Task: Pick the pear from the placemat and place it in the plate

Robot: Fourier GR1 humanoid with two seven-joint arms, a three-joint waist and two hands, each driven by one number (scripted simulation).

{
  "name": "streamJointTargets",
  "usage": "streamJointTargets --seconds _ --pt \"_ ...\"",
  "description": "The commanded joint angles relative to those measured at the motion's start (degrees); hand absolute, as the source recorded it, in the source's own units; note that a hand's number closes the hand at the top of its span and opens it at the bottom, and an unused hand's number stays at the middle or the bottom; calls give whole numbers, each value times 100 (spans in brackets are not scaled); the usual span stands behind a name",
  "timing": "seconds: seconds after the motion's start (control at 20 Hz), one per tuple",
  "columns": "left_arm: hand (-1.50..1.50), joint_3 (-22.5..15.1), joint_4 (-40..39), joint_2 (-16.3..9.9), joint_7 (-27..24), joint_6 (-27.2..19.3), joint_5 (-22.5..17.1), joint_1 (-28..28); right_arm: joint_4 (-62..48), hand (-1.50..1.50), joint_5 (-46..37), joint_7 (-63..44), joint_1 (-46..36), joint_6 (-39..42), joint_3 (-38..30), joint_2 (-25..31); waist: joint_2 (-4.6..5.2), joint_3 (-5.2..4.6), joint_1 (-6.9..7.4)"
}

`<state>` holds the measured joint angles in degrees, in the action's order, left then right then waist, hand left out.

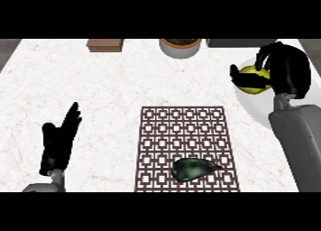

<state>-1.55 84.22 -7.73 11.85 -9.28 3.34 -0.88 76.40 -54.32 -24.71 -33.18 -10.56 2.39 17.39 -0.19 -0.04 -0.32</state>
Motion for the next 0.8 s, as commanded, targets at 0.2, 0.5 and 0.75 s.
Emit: streamJointTargets --seconds 0.2,0.5,0.75 --pt "0 52 -244 101 21 46 50 -170 -473 150 99 -92 -263 118 -762 316 24 4 54" --pt "0 3 -140 184 19 -63 192 -257 -2181 150 151 644 -678 -375 -1137 533 41 6 103" --pt "0 -50 67 177 250 85 140 -150 -3220 150 198 990 -1043 -335 -1304 751 42 6 120"
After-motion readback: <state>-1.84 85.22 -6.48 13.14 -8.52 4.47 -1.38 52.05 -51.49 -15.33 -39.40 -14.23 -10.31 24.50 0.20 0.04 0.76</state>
